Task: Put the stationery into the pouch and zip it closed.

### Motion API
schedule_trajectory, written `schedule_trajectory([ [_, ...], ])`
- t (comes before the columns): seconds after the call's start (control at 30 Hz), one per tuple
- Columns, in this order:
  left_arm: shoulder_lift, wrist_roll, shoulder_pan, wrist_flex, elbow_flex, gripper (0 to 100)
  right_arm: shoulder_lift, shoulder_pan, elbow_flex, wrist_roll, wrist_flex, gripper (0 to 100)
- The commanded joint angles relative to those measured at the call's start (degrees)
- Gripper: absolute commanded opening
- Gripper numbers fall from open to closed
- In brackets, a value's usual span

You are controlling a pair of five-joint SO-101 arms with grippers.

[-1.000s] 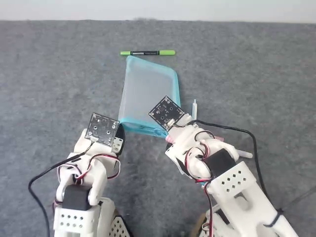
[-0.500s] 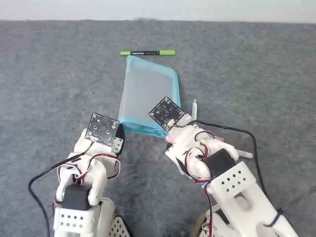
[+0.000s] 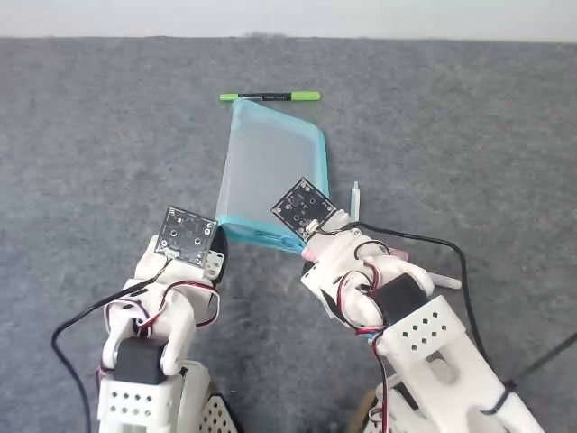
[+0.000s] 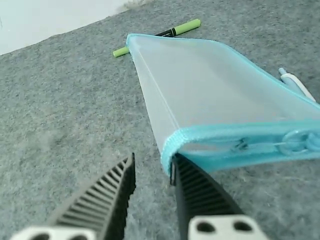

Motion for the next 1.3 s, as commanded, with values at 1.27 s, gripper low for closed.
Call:
schedule_trajectory([
  [1.27,-0.79,0.88,-0.88,-1.49,-0.66,11,-0.22,-0.04,-0.26,-0.62,1.27,0.7],
])
